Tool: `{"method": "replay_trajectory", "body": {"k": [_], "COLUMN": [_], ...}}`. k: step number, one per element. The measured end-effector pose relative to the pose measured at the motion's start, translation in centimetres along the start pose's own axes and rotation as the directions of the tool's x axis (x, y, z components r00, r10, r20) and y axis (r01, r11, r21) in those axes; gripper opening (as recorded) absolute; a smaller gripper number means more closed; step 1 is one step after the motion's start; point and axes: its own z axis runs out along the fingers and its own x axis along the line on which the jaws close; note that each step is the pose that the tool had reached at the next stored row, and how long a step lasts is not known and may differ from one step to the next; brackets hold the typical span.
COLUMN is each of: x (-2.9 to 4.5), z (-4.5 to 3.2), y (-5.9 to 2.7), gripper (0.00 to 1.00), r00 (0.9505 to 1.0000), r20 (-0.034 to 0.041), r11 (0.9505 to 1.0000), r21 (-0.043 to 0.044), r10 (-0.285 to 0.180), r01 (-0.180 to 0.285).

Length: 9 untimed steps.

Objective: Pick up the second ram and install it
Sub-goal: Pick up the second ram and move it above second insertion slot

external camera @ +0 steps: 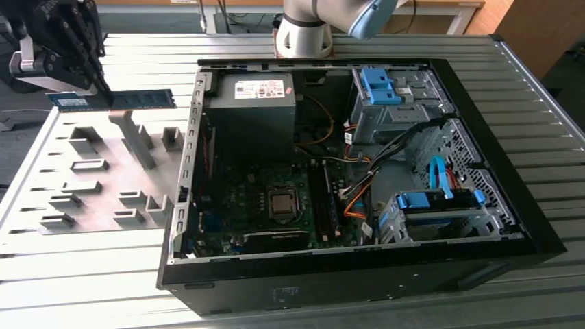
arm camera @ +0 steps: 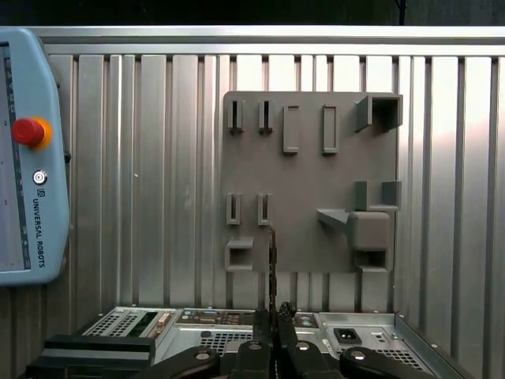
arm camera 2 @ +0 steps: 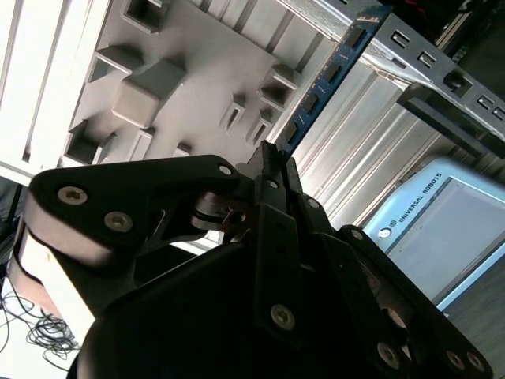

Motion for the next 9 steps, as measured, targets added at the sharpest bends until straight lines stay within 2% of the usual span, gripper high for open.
{"method": "replay_trajectory", "body": {"k": [9], "x": [0.00], "z": [0.03], "y": [-1.08], "gripper": [0.14], "r00": [1.0000], "r20": [0.0000], "r11": [1.0000], "r21": [0.0000], "r10": [0.000], "r01": [0.000]}}
